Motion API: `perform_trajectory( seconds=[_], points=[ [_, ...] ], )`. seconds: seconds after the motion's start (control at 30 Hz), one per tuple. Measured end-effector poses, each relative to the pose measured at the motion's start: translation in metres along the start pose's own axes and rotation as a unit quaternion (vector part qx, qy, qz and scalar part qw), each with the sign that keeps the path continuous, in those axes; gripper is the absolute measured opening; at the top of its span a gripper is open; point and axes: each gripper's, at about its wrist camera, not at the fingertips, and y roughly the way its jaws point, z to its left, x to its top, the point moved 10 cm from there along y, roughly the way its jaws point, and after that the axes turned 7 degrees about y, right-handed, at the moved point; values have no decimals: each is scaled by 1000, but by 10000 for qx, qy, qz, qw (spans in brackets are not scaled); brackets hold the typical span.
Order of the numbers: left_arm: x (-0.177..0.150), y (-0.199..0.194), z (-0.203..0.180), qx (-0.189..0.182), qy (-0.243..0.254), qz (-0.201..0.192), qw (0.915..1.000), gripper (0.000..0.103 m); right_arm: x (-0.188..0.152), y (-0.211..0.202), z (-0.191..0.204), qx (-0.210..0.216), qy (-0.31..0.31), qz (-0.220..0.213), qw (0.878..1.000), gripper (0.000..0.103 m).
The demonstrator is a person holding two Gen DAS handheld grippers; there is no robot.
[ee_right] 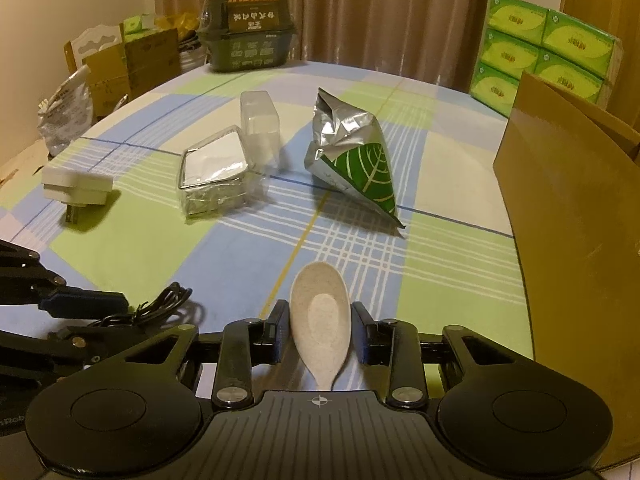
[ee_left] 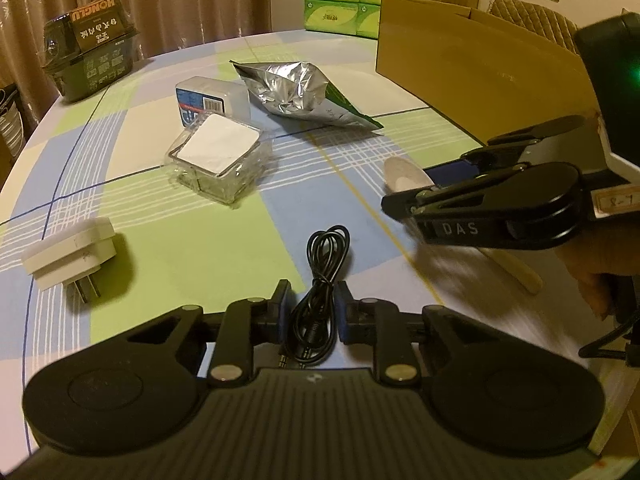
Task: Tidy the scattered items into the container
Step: 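Lift the black cable with the left gripper while the right lifts the spoon, then carry the cable and spoon over the cardboard box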
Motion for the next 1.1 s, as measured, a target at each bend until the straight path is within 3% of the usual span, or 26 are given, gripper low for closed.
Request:
perform_trajectory(
  seconds=[1.1],
  points=[
    [3, -30, -7, 78, -220, -107, 9997, 11, 22, -62, -10, -66, 178, -539, 9984, 29]
  ],
)
